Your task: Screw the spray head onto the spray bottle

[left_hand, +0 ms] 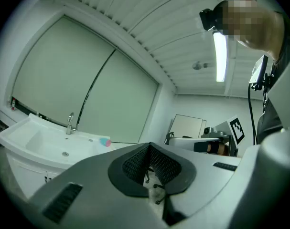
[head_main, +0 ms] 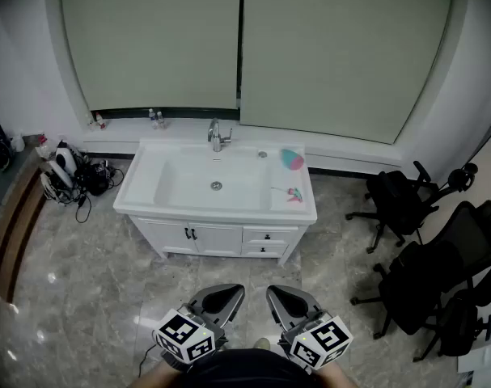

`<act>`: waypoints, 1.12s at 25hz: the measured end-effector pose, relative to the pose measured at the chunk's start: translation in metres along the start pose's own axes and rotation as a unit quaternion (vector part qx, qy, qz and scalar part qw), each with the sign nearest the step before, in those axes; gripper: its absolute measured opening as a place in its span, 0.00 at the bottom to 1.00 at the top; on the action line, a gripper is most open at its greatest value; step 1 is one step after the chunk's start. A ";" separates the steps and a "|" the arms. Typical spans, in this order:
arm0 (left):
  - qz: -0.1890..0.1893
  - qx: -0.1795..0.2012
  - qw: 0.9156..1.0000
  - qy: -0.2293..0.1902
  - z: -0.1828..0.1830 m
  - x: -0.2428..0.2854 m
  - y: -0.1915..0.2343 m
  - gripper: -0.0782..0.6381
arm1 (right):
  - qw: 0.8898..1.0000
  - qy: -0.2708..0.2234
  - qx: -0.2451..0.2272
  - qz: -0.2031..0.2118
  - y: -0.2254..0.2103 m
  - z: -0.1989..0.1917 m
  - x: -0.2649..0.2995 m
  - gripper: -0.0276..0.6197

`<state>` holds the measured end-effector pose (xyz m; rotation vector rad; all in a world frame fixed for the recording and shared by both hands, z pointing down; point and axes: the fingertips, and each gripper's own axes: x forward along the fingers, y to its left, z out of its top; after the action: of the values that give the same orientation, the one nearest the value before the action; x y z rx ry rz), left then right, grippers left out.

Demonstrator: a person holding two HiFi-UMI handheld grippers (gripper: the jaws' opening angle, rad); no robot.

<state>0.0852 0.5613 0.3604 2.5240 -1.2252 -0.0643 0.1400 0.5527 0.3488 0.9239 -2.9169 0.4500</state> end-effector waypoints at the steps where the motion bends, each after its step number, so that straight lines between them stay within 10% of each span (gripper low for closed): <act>1: -0.001 0.001 1.000 0.000 0.000 0.001 0.000 0.11 | 1.000 -0.001 0.002 -0.001 -0.001 0.000 0.000 0.04; 28: -0.001 -0.032 0.999 0.023 -0.024 0.052 -0.007 0.11 | 1.000 -0.011 0.016 0.008 -0.045 -0.005 -0.026 0.04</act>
<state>0.1271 0.5320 0.3859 2.4572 -1.1844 -0.0446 0.1864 0.5333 0.3619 0.9154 -2.9476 0.4913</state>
